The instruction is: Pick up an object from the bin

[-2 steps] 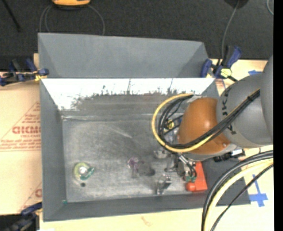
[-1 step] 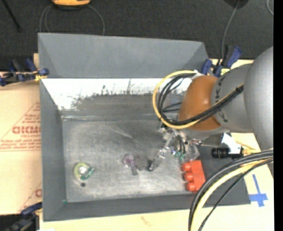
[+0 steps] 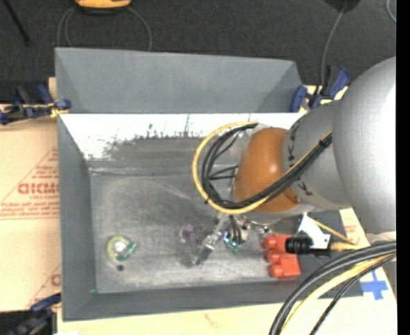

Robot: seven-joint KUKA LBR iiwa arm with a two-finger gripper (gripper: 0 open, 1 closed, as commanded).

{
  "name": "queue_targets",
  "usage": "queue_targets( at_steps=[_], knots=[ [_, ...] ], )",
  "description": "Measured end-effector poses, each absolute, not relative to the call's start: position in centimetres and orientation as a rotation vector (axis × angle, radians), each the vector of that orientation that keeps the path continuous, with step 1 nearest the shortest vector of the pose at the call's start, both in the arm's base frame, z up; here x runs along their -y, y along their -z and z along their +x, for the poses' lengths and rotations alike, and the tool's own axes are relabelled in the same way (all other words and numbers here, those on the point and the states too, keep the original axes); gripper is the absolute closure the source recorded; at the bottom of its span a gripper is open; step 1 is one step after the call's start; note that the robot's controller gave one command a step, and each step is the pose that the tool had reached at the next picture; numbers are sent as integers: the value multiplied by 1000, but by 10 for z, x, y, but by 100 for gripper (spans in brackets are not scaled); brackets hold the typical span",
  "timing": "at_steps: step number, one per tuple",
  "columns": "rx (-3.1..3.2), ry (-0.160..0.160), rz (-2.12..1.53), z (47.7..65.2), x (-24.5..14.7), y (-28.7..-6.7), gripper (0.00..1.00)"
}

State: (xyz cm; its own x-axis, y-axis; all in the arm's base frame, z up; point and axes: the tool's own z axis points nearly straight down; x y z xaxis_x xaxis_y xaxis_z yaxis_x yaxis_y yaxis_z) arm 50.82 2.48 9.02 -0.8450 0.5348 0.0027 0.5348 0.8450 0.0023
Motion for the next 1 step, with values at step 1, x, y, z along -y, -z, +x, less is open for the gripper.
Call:
queue_targets(
  at_steps=[1],
  knots=[
    [3012,-2,-917,516,-29,-73,0]
  ],
)
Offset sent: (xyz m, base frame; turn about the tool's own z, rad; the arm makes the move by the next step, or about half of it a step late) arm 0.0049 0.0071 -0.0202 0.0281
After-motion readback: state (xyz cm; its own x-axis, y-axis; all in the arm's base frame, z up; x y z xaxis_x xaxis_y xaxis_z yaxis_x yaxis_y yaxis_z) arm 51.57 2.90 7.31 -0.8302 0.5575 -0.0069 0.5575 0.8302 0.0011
